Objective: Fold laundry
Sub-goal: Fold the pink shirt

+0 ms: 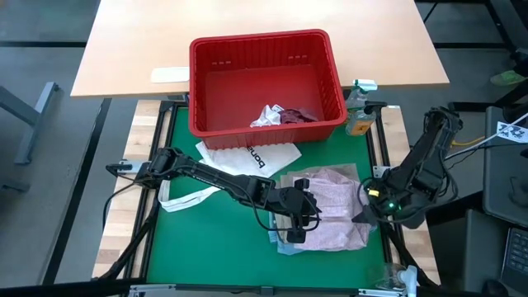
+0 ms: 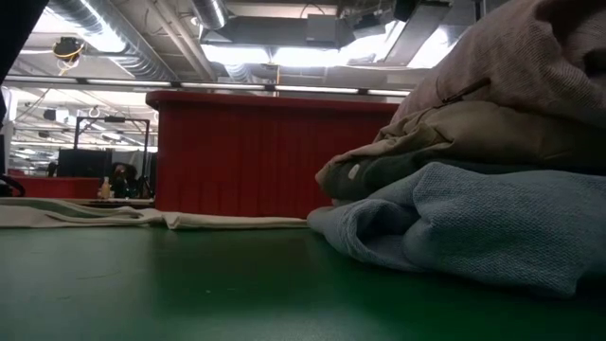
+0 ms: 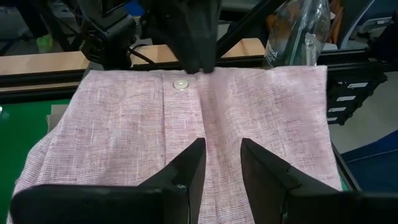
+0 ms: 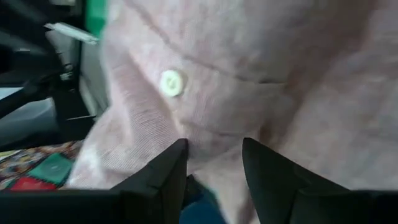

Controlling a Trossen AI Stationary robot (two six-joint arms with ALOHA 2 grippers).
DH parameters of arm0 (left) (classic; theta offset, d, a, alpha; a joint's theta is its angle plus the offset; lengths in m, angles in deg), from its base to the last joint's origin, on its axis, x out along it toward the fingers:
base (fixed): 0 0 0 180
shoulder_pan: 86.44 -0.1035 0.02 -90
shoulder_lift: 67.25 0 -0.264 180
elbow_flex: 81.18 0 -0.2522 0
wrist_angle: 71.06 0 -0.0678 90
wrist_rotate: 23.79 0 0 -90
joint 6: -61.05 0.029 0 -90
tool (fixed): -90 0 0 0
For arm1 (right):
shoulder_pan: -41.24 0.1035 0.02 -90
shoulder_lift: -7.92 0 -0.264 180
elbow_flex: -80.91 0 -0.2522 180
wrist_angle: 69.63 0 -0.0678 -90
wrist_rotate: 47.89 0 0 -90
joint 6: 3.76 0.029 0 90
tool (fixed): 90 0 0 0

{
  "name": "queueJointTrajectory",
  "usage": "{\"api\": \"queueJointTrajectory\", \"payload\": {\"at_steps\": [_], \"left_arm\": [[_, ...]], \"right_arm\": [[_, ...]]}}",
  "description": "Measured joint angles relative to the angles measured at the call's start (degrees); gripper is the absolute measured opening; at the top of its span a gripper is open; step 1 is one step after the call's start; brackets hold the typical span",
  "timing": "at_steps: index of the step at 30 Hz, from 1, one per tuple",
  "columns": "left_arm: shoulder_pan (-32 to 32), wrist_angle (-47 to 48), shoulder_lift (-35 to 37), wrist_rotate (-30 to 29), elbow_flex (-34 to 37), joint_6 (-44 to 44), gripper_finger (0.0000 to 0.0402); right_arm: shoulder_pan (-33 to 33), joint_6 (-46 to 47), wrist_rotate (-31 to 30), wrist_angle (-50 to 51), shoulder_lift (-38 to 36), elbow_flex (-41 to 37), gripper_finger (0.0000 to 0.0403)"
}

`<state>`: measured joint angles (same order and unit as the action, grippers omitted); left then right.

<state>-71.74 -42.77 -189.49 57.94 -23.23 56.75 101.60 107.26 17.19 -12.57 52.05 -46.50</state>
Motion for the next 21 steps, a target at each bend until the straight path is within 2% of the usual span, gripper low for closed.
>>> {"api": "queueJointTrajectory", "payload": {"at_steps": [6,11,18,21], "left_arm": [[0.0,0.0,0.0,-0.02,0.0,-0.02,0.0096],[0.0,-0.01,0.0,-0.02,0.0,-0.02,0.0096],[0.0,0.0,-0.02,0.0,0.0,-0.02,0.0096],[0.0,-0.02,0.0,0.0,0.0,-0.02,0.0096]], "right_arm": [[0.0,2.82,-0.55,4.93,2.37,-0.02,0.0156],[0.04,2.22,-8.01,2.65,4.51,-0.01,0.0156],[0.0,2.58,-8.03,2.59,6.8,-0.02,0.0155],[0.0,2.57,-8.05,2.58,7.4,-0.02,0.0139]]}}
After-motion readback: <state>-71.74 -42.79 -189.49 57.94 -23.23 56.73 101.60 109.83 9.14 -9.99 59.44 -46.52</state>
